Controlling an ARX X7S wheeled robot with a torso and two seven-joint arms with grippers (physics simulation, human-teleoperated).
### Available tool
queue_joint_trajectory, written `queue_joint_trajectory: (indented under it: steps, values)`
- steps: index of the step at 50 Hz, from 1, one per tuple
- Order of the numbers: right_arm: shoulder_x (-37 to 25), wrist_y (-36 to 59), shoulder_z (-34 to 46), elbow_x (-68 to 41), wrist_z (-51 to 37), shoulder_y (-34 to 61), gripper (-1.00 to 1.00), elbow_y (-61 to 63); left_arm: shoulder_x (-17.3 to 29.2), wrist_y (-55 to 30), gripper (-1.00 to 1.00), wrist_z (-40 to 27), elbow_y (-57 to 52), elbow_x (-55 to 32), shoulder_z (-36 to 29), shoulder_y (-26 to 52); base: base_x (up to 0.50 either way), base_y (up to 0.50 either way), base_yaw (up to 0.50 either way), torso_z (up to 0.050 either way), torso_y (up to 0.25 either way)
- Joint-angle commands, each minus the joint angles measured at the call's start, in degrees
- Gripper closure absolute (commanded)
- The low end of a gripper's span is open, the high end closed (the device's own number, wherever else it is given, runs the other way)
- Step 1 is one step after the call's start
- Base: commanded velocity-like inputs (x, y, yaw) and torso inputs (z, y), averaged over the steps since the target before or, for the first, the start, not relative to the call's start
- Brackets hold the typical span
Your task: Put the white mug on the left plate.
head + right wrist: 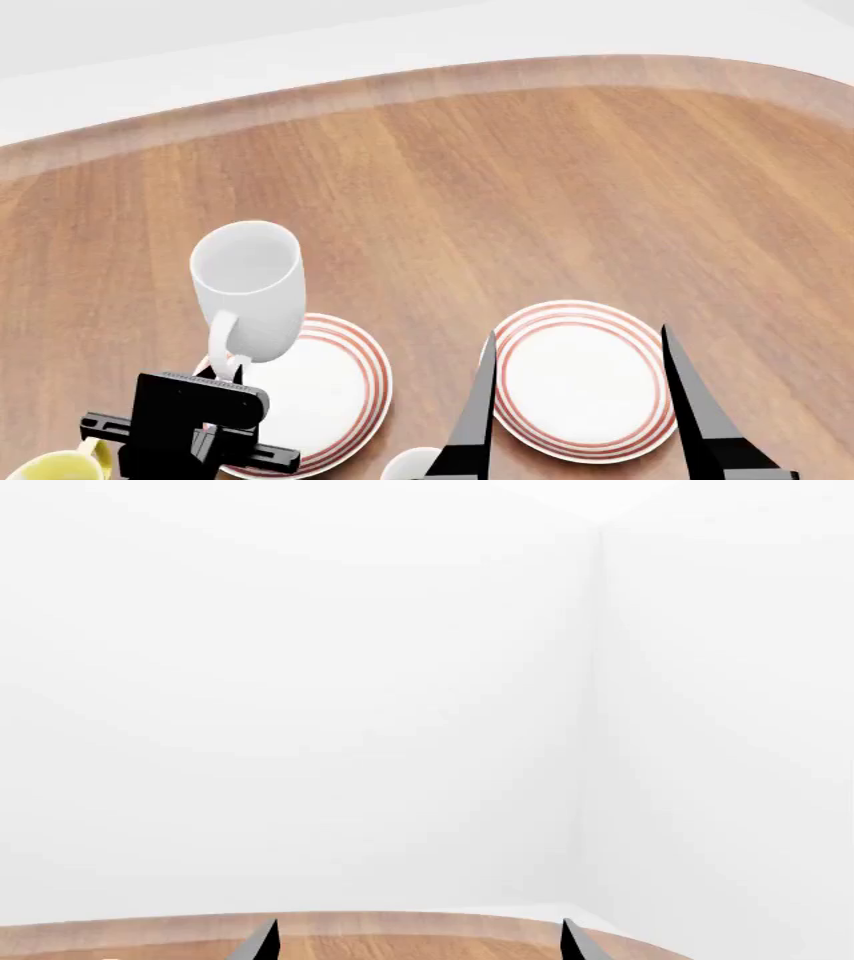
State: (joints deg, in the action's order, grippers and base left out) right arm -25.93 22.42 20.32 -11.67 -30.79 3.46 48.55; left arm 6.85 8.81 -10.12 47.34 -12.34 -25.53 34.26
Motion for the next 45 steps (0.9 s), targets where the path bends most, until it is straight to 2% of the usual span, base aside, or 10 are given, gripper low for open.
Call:
queue_joint_trajectory:
  steps: [1, 8, 9, 12, 14, 45]
  values:
    - [0.78, -0.45, -1.12, 0.55, 1.12, -0.10, -1.00, 0.21, -1.00, 0.85, 1.00, 1.38, -1.02, 0.10, 0.59, -1.00, 0.00, 0.00, 0.00, 0.000, 0.000]
    - [0.70, -0.34, -1.10, 0.44, 0.98, -0.09, -1.00, 0.36, -1.01, 1.08, 1.00, 1.57, -0.16, 0.18, 0.12, -0.57, 0.00, 0.00, 0.00, 0.000, 0.000]
    - [1.05, 2.74, -0.98, 0.08, 0.35, 1.37, -1.00, 2.96, -0.93, 0.81, 1.00, 1.58, -0.49, 0.13, 0.06, -0.68, 0.00, 0.00, 0.00, 0.000, 0.000]
    - [0.57, -3.24, -1.23, 0.75, 1.31, -0.96, -1.00, -1.24, -1.16, 1.59, 1.00, 1.72, 0.70, 0.14, -0.06, -0.44, 0.00, 0.00, 0.00, 0.000, 0.000]
    - [0.38, -3.77, -1.20, 0.94, 1.38, -1.23, -1.00, -1.51, -1.11, 1.27, 1.00, 1.71, 0.50, 0.08, -0.16, -0.40, 0.00, 0.00, 0.00, 0.000, 0.000]
    - [0.34, -0.27, -0.65, 0.19, 0.65, 0.23, -1.00, 0.29, -1.92, 4.10, 1.00, 2.80, 6.25, -0.34, -1.50, 0.98, 0.00, 0.00, 0.00, 0.000, 0.001]
